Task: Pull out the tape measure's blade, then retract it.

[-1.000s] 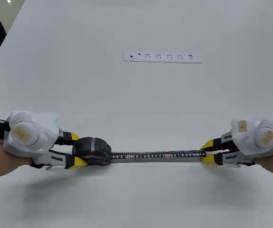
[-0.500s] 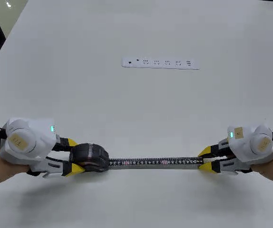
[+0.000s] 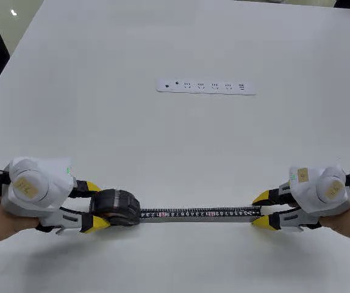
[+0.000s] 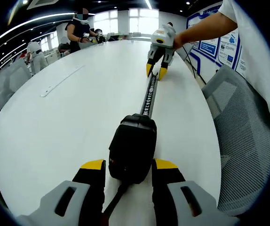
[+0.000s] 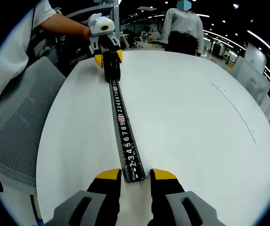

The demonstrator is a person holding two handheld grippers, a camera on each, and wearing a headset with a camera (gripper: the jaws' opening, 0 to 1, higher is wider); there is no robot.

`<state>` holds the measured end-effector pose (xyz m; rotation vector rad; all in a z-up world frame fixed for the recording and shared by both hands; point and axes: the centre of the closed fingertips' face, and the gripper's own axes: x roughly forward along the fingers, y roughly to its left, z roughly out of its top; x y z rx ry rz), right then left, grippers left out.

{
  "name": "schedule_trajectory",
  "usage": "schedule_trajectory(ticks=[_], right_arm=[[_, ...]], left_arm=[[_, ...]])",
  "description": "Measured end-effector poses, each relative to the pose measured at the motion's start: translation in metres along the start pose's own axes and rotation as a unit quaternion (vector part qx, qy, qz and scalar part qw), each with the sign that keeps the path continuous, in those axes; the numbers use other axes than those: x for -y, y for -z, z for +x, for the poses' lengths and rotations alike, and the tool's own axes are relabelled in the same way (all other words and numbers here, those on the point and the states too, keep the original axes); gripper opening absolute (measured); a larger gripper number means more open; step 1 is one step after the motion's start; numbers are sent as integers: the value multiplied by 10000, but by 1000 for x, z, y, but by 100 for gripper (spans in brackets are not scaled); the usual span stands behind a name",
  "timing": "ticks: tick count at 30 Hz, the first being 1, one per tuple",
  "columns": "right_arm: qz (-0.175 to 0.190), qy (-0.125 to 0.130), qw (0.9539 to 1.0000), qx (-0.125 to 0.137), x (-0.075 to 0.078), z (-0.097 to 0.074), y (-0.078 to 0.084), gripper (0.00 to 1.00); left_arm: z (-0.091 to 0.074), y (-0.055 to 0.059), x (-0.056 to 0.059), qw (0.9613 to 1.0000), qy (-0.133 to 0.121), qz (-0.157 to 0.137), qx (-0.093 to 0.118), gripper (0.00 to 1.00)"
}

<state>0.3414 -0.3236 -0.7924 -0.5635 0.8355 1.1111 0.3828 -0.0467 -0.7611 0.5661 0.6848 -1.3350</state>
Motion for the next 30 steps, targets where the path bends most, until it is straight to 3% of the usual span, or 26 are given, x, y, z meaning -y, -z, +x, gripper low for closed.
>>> schedule_trajectory(ticks=[3, 8, 10, 16, 19, 23, 26, 28, 30], right_arm=[[-8, 19, 10000, 7, 1, 0, 0, 22], [203, 90, 9996, 151, 2, -4, -5, 23], [369, 112, 9988, 311, 1, -6, -11, 27], [658, 305, 9967, 353, 0, -10, -11, 42], [714, 444, 9955, 429, -1, -14, -13, 49], [877, 578, 9934, 464, -2, -19, -12, 56], [980, 739, 9909, 554, -2, -24, -15, 64], [1129, 839, 9880, 638, -1, -26, -16, 69], [1173, 926, 9863, 700, -2, -29, -19, 74]], left_arm=[[1, -1, -3, 9999, -65, 103, 17, 34], [-1, -5, -3, 9999, -65, 2, 113, 35], [-4, -7, -3, 9998, -126, -37, 152, 37], [-13, -8, -1, 9990, -274, -246, 271, 48], [-21, -9, -2, 9963, -458, -564, 449, 56], [-31, -3, -3, 9938, -643, -753, 516, 60], [-41, -3, -5, 9896, -878, -932, 649, 64], [-48, -4, -5, 9849, -1016, -1143, 811, 64], [-52, 1, -2, 9835, -1088, -1216, 781, 66]])
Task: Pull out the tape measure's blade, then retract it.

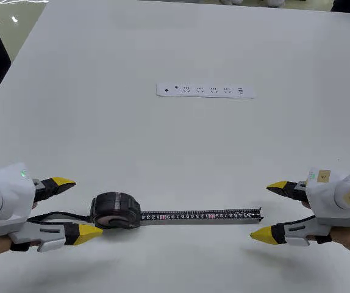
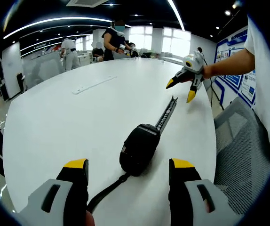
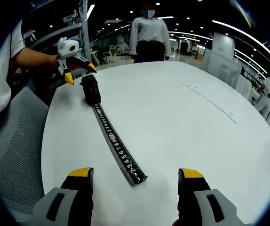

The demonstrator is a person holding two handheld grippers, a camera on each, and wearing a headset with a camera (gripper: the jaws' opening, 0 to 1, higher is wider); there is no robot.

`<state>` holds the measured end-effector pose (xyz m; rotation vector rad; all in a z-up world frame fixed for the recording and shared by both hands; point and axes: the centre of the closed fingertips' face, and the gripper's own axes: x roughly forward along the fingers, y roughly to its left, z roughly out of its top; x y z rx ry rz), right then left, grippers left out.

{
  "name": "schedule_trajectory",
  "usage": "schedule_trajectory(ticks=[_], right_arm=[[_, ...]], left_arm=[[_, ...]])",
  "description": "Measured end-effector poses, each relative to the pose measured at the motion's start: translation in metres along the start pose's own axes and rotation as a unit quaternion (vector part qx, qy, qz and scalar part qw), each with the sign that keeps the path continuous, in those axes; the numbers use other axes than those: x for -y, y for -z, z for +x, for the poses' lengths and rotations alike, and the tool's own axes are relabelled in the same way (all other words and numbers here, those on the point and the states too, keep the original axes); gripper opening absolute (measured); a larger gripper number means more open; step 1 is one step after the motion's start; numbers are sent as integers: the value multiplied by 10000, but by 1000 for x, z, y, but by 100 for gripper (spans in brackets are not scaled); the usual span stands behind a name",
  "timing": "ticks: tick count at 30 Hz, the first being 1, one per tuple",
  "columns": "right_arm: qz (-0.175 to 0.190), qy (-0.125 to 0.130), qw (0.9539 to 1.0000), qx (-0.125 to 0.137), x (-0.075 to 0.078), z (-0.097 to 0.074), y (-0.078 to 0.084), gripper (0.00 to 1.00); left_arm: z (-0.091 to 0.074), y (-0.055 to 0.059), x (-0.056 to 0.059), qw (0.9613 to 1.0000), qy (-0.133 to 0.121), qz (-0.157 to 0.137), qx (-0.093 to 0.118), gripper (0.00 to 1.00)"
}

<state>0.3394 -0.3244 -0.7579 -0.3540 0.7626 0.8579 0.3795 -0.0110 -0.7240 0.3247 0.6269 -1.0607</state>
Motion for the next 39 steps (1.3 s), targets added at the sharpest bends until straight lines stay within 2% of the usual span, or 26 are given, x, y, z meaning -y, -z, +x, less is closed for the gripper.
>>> schedule_trajectory(ticks=[4, 6, 9, 11, 13, 16, 18, 19, 24, 26, 31, 34, 38, 39], right_arm=[[140, 126, 9998, 102, -5, -5, -3, 81], [177, 185, 9995, 163, -8, -8, -5, 82], [255, 291, 9987, 327, -14, -12, -11, 86], [260, 350, 9984, 362, -15, -15, -12, 88], [401, 450, 9968, 523, -16, -19, -17, 89], [410, 519, 9962, 562, -20, -23, -16, 90], [464, 577, 9953, 622, -22, -26, -18, 91], [475, 612, 9946, 684, -24, -28, -20, 91], [517, 757, 9923, 837, -31, -36, -25, 94], [518, 762, 9922, 843, -35, -37, -24, 95], [589, 833, 9902, 954, -43, -40, -24, 95], [613, 825, 9898, 982, -53, -39, -22, 96], [632, 849, 9888, 1050, -63, -38, -22, 96], [663, 831, 9885, 1074, -66, -38, -22, 96]], left_arm=[[-7, 5, 4, 9997, -173, -175, 75, 69], [-10, 5, 4, 9993, -305, -158, 113, 71], [-17, 3, 4, 9981, -486, -290, 245, 73], [-20, 4, 7, 9978, -527, -318, 247, 74], [-23, 5, 8, 9970, -622, -340, 317, 75], [-26, 7, 10, 9959, -710, -434, 364, 75], [-28, 7, 15, 9955, -692, -510, 401, 76], [-30, 7, 16, 9948, -778, -505, 429, 77], [-36, 9, 27, 9926, -859, -679, 523, 79], [-38, 11, 29, 9915, -945, -693, 566, 80], [-39, 17, 41, 9910, -933, -776, 568, 82], [-41, 18, 46, 9897, -925, -886, 646, 83], [-44, 20, 52, 9893, -949, -884, 669, 84], [-46, 21, 51, 9885, -1027, -861, 694, 85]])
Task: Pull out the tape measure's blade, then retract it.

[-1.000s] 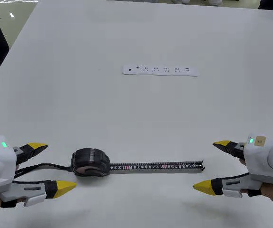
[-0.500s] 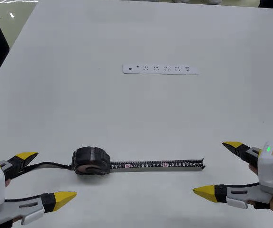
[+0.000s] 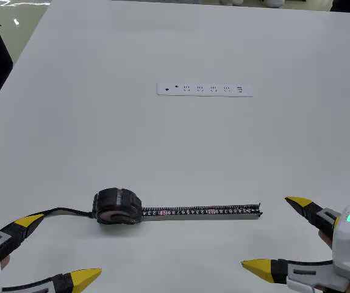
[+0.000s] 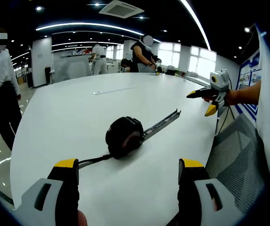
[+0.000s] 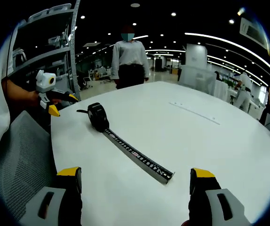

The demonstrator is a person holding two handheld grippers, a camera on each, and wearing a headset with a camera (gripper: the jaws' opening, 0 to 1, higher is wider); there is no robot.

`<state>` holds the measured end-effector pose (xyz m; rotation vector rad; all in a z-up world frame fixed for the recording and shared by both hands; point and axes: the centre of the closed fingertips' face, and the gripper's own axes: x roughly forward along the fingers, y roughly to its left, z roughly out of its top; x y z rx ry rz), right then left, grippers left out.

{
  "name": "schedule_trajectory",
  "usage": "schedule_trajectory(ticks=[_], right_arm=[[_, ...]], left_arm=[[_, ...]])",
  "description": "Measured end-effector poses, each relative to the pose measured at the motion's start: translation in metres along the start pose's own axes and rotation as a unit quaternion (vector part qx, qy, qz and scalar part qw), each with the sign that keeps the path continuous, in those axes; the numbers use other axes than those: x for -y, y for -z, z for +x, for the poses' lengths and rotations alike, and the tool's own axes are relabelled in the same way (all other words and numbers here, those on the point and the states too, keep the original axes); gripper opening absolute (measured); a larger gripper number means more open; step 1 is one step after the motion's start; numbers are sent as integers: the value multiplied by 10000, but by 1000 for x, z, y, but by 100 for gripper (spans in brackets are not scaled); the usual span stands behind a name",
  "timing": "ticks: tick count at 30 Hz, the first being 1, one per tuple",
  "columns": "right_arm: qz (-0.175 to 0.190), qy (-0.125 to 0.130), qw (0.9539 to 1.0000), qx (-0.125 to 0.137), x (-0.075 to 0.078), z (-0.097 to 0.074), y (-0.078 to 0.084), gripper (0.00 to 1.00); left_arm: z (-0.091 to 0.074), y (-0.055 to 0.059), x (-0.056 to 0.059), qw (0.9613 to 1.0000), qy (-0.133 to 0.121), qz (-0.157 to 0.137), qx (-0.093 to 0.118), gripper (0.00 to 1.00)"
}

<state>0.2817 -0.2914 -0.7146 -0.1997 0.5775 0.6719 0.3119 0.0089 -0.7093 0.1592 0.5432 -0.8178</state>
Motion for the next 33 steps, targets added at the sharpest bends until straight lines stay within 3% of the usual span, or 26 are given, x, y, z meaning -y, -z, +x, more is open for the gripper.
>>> schedule_trajectory(ticks=[7, 13, 25, 33], right_arm=[[38, 13, 9999, 94, -14, 0, 2, 97], [111, 42, 9998, 173, -22, -4, 4, 98], [248, 144, 9994, 175, -27, -16, 15, 99], [299, 146, 9993, 151, -28, -18, 20, 99]], left_arm=[[-7, 8, 8, 10000, -23, -4, -56, 86], [-13, 14, 8, 9999, -89, -129, -60, 89], [-24, 21, 14, 9996, -130, -265, -36, 90], [-23, 18, 15, 9996, -136, -263, -13, 89]])
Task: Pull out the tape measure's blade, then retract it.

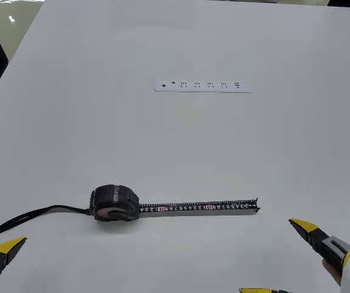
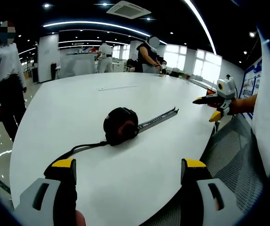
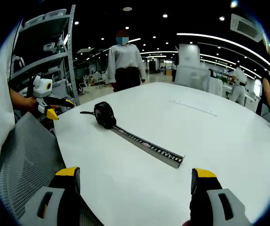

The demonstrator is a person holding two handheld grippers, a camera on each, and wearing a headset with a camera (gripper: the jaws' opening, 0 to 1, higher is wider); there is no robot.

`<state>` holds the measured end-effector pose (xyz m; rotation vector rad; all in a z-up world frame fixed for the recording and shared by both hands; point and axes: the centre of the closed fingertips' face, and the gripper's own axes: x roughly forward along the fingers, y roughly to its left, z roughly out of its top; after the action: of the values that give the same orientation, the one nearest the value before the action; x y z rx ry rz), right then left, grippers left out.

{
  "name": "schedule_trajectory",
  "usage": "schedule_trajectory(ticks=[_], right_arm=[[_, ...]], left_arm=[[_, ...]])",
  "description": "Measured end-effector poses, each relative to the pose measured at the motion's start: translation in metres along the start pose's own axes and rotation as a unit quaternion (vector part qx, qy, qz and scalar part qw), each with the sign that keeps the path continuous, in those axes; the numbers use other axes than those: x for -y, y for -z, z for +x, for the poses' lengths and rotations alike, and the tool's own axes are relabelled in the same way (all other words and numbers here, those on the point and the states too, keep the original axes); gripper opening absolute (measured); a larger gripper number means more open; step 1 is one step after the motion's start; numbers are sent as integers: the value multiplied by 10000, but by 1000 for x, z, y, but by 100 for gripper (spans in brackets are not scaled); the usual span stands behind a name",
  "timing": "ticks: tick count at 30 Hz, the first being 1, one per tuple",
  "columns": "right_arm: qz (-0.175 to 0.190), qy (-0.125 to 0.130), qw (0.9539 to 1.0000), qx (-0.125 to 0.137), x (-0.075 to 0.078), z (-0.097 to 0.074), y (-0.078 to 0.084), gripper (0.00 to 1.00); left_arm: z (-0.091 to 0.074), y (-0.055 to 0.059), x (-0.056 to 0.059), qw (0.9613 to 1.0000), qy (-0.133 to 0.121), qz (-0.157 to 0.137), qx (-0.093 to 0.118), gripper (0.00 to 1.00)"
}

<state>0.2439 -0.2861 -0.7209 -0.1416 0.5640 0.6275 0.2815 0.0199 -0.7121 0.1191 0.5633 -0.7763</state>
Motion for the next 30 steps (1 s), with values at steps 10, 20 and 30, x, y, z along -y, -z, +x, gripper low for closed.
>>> schedule_trajectory(ticks=[10, 20, 30], right_arm=[[-22, -12, 10000, -1, 0, 1, -1, 99], [62, -25, 10000, 52, 2, 1, -1, 99], [31, -8, 10000, 26, 6, 1, 0, 99]], left_arm=[[1, -4, 1, 10000, 11, -12, 42, 89], [11, -16, 3, 9996, -66, -254, 120, 88], [29, -18, 6, 9996, -93, -279, -5, 87]])
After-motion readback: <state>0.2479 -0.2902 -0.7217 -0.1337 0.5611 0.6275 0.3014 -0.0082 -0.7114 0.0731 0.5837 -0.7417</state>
